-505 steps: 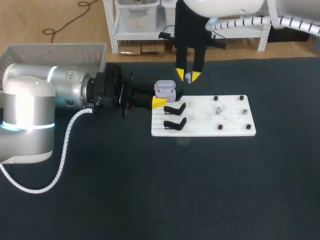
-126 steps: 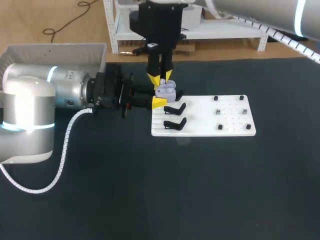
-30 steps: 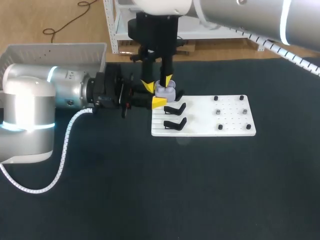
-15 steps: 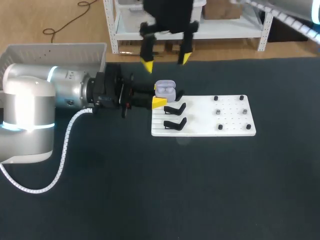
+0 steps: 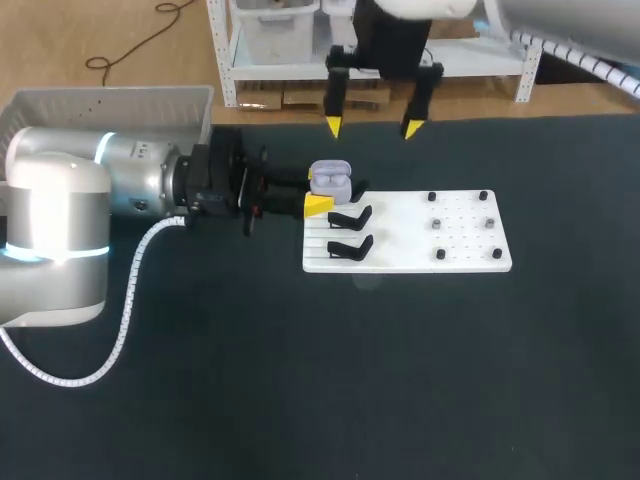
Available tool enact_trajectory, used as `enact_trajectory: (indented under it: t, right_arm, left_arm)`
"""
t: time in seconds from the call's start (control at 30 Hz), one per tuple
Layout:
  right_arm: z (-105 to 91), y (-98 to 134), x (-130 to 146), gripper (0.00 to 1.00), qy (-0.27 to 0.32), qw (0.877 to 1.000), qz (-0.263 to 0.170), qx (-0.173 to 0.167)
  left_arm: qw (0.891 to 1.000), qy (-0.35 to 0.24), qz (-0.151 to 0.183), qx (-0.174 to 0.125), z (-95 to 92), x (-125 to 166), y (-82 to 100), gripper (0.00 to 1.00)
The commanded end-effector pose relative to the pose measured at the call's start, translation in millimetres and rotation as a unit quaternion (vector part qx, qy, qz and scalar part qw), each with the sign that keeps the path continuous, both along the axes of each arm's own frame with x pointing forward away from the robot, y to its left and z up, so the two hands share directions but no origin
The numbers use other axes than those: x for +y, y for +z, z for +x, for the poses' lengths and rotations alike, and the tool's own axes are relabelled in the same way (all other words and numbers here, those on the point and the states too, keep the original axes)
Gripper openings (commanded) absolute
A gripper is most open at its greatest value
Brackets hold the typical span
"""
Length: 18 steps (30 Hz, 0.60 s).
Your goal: Pick up each earbud case from the left stands, insert the matching earbuds, close the lid, and place the case in the box.
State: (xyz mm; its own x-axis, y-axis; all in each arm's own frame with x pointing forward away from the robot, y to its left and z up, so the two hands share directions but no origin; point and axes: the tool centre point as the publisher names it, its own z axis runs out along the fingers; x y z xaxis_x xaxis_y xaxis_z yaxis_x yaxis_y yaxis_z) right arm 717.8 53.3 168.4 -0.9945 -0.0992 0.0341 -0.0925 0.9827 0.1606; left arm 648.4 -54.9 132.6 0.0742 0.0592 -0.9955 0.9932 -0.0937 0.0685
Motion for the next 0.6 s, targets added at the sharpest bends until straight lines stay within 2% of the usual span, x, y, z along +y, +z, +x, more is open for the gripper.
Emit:
enact_trajectory:
  t: [0.03, 0.4, 0.6]
  right_arm:
    - [-5.4, -11.4, -2.6, 1.00, -0.003, 1.000, 0.006, -0.009]
    - [-21.8, -20.0, -1.2, 1.00, 0.016, 1.000, 0.007, 0.021]
    - [-31.7, -16.0, 2.9, 1.00, 0.029, 0.999, 0.013, 0.029]
  left_arm:
    - [1.000, 0.001, -0.001, -0.001, -0.6, 0.0, -0.7, 0.00]
    - [1.000, 0.001, -0.001, -0.001, -0.6, 0.0, -0.7, 0.00]
    - [1.000, 0.001, -0.001, -0.001, -0.6, 0.0, -0.7, 0.00]
